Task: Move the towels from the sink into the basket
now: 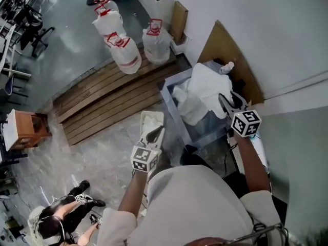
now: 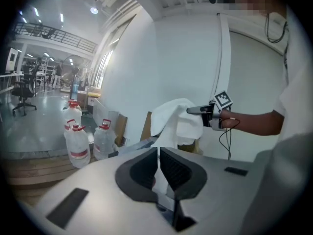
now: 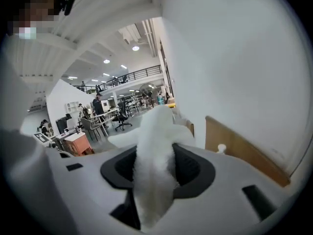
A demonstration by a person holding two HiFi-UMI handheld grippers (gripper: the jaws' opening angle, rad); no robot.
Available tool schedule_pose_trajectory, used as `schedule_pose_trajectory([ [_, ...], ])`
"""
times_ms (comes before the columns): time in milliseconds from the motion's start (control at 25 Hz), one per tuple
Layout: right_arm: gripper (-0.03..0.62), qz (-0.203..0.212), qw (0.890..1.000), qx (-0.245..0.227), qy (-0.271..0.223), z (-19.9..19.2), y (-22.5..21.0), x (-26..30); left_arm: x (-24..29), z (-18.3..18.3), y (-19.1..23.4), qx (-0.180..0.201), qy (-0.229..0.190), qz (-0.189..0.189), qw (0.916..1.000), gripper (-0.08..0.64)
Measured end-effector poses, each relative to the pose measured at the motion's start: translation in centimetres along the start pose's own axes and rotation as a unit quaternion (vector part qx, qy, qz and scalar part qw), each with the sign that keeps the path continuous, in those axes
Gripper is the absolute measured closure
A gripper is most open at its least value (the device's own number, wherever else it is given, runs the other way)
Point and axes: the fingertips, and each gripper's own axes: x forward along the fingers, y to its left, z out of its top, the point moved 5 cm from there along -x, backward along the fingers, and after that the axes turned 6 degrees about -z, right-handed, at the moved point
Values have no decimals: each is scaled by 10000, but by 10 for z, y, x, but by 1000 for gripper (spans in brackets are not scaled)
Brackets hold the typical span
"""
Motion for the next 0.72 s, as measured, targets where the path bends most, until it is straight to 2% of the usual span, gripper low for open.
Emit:
schedule_pose_trajectory([
  [280, 411, 423, 9947, -100, -928, 115, 36, -51, -20, 41, 1, 259, -374, 129, 9989, 543],
  [400, 411, 614, 9916, -333, -1085, 146, 56, -63, -33, 50, 4, 296, -493, 223, 9981, 543],
  [520, 411, 781, 9897, -488, -1093, 157, 75, -66, -47, 53, 6, 285, -565, 379, 9973, 543],
  [720, 410, 1222, 9867, -502, -947, 147, 113, -49, -75, 42, 20, 126, -654, 737, 9951, 543],
])
